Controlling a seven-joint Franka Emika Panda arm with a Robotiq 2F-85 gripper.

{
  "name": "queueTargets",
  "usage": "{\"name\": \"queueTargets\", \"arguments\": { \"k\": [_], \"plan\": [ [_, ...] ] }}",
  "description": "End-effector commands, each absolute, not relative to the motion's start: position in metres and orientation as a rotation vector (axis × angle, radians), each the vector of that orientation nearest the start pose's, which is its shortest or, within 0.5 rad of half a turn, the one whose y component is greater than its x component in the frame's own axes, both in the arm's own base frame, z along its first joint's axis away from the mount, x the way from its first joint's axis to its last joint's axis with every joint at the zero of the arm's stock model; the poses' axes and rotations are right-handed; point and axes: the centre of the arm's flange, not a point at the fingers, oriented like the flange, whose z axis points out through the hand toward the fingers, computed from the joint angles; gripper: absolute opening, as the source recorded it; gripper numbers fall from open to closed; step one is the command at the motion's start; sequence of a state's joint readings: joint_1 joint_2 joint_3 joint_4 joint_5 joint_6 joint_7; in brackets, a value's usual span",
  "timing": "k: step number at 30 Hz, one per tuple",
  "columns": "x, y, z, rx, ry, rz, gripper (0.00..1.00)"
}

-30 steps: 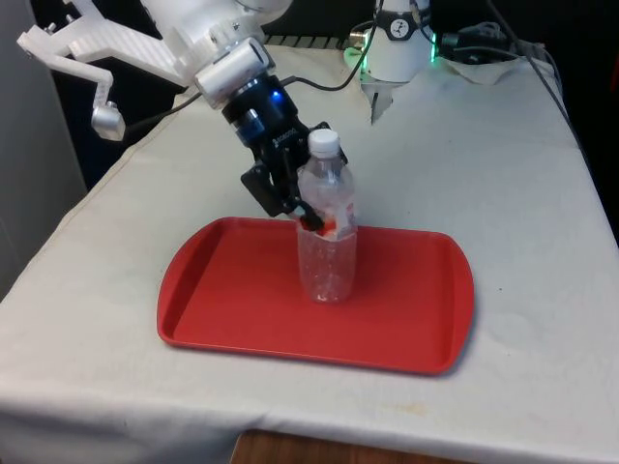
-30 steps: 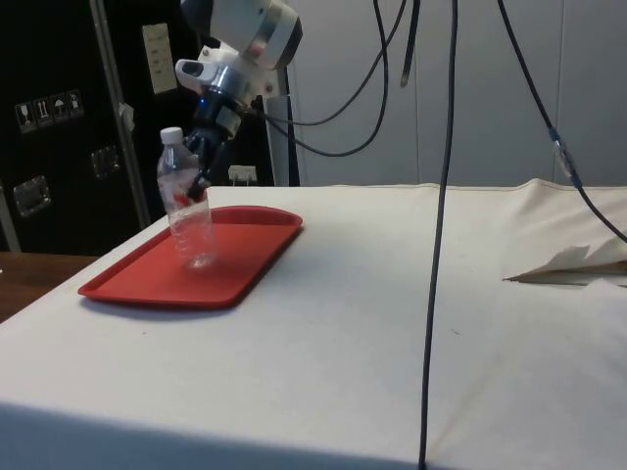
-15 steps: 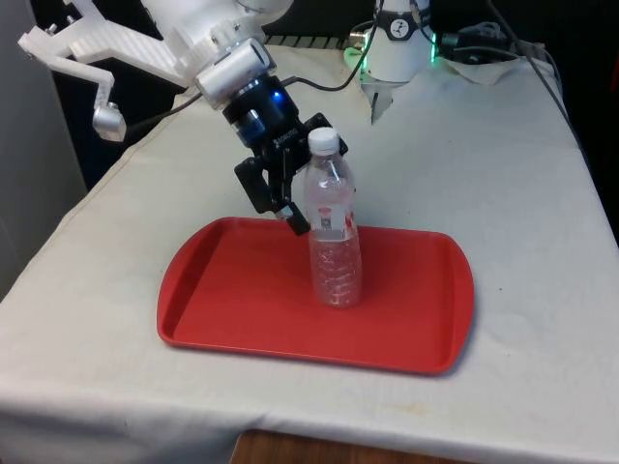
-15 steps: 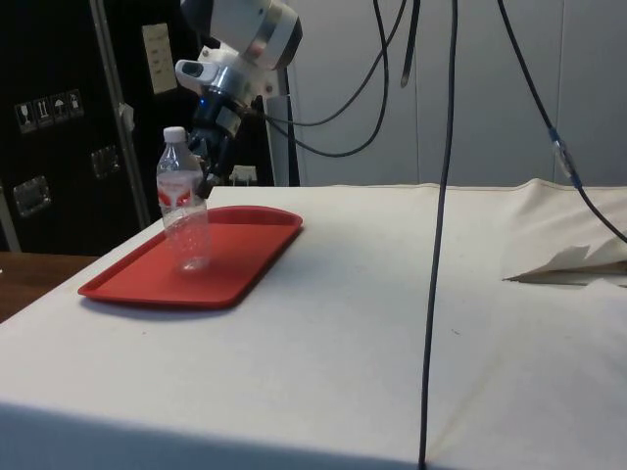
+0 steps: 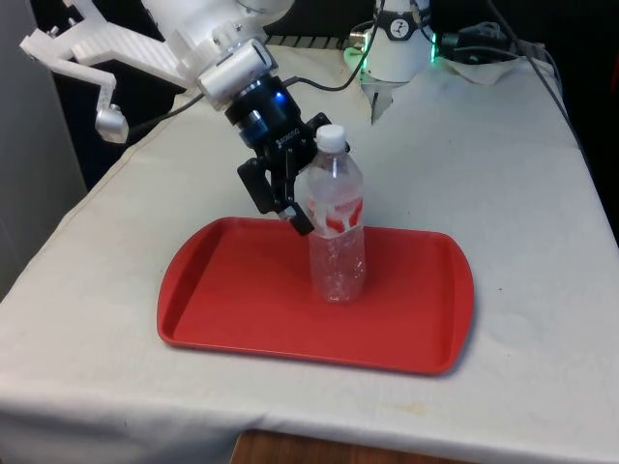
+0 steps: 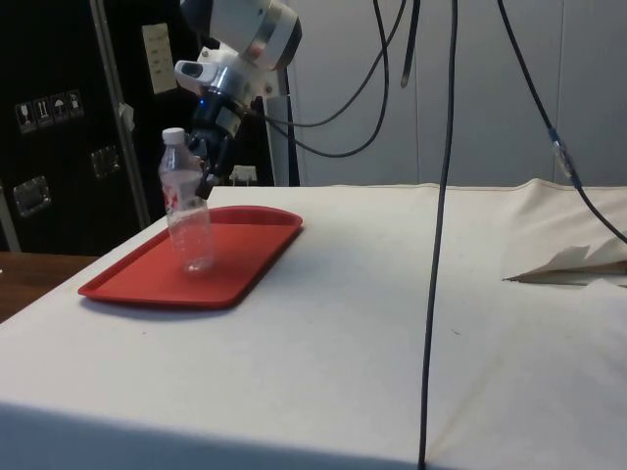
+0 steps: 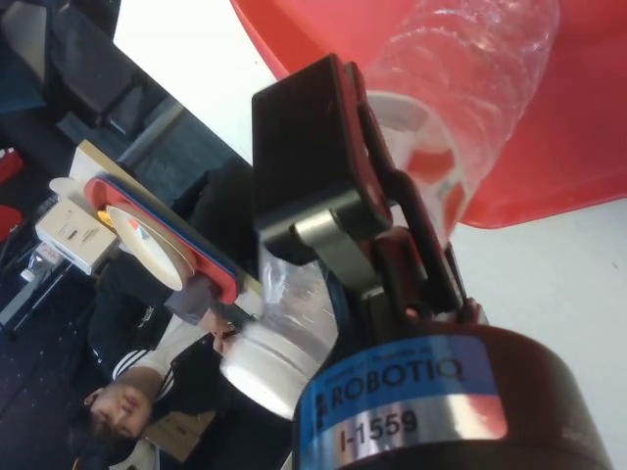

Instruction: Place the bottle upright on the tray.

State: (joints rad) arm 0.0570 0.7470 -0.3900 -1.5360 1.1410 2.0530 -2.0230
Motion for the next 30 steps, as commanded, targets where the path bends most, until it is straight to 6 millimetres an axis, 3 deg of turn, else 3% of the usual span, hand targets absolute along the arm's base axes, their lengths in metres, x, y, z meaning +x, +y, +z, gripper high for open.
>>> {"name": "queueTargets", "arguments": {
  "k": [1, 30],
  "plan": [
    [0.6921, -0.1408, 0.2369, -2.243, -1.42, -0.819, 1.0],
    [0.6912, -0.1406, 0.2376, -2.236, -1.409, -0.817, 1.0]
  ]
}}
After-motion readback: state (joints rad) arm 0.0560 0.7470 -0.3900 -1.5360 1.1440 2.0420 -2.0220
